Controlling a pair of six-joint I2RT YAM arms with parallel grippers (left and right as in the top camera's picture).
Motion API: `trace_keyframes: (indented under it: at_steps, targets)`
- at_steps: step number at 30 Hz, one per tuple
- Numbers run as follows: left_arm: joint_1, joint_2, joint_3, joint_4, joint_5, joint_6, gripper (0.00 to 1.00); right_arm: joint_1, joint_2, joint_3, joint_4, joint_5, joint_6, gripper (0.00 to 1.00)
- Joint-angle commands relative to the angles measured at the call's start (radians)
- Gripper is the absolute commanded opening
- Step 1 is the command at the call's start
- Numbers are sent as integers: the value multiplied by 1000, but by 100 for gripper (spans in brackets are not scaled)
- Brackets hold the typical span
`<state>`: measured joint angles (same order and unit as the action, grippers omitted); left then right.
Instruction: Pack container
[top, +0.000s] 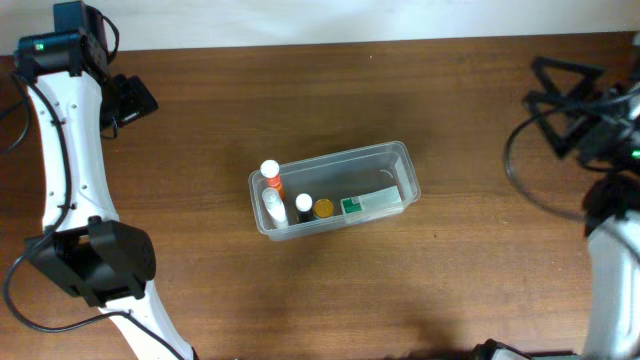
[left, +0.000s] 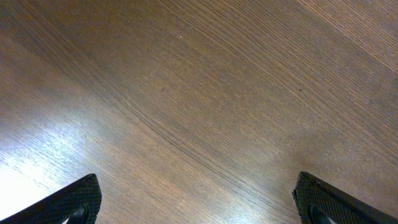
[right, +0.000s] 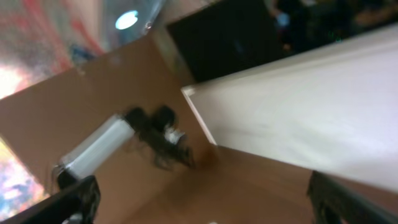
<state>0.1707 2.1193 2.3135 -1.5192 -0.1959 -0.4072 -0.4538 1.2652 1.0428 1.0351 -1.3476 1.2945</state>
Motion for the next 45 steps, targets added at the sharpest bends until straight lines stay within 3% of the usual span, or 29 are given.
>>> trace_keyframes:
  at_steps: [1, 3, 6, 9, 12, 17, 25, 28, 31, 39, 41, 45]
  targets:
    - [2, 2, 13, -1, -11, 5, 99, 126, -183, -28, -395, 309, -433, 99]
    - [2, 2, 13, -1, -11, 5, 99, 231, -283, -28, -782, 567, -563, 98]
    - [2, 2, 13, -1, -11, 5, 99, 385, -418, -28, -1107, 841, -808, 98]
    - [2, 2, 13, -1, -11, 5, 99, 491, -520, -29, -1293, 916, -1111, 98]
    - [2, 2, 13, -1, -11, 5, 99, 564, -601, -29, -1460, 989, -1320, 98]
    - [2, 2, 13, -1, -11, 5, 99, 590, -757, -49, -1670, 1177, -1362, 98]
    - [2, 2, 13, -1, -11, 5, 99, 591, -1049, -279, -1672, 1254, -1362, 98]
    - [2, 2, 13, -1, -11, 5, 99, 591, -1165, -418, -1577, 1247, -1361, 99]
    - [2, 2, 13, -1, -11, 5, 99, 591, -1264, -616, -1333, 1247, -1361, 98]
    - [2, 2, 13, -1, -11, 5, 100, 588, -1262, -979, -768, 1255, -1362, 98]
    - [2, 2, 13, -1, -11, 5, 99, 579, -1262, -1041, -724, 1255, -1361, 98]
    - [2, 2, 13, -1, -11, 5, 99, 561, -1262, -1037, -887, 1255, -1362, 98]
